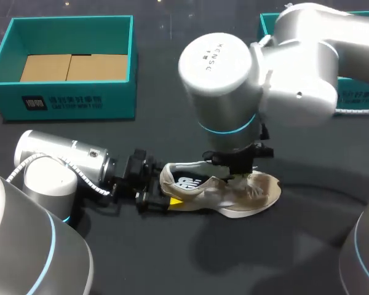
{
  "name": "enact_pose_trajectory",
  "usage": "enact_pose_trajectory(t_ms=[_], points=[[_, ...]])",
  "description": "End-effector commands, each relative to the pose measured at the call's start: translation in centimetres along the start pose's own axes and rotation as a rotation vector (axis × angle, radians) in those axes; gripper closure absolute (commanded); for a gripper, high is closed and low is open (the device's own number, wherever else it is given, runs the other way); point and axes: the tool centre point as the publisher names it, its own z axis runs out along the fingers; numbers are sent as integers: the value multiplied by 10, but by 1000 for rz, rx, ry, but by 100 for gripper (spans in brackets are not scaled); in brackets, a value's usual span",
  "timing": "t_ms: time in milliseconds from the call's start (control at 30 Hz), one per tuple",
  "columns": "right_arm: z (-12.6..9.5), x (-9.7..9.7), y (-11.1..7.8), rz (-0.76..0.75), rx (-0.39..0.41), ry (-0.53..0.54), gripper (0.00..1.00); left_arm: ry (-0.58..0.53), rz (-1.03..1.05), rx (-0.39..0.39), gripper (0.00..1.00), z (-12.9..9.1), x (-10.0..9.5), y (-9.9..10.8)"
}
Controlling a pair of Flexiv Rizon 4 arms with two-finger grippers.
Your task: Take the shoe out of the shoebox, open the shoe tongue, remove and reinsert the insole, then place the shoe into the shoebox
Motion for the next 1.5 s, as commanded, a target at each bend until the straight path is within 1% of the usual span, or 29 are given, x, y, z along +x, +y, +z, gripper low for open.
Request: enact_pose_trajectory(t_ms=[33,700,900,1033,1233,1300,1400,1467,1500], points=[[2,-11,-5,329,-11,107,100,-1,1,-1,100,-3,2,5],[2,-11,-5,329,-11,107,100,-1,1,-1,100,-3,2,5],[12,-22,-2,322,-5,114,100,-1,1,-1,100,-3,2,5],[21,-28,1,313,16,105,100,-1,1,-1,100,-3,2,5],[30,-32,1,307,45,65,100,-1,1,-1,100,-3,2,5],[35,-33,2,304,62,30,100,-1,1,-1,100,-3,2,5],[39,-33,3,305,70,5,100,-1,1,-1,100,-3,2,5],[43,-35,2,305,63,11,100,-1,1,-1,100,-3,2,5],[47,-36,2,311,73,5,100,-1,1,-1,100,-3,2,5]])
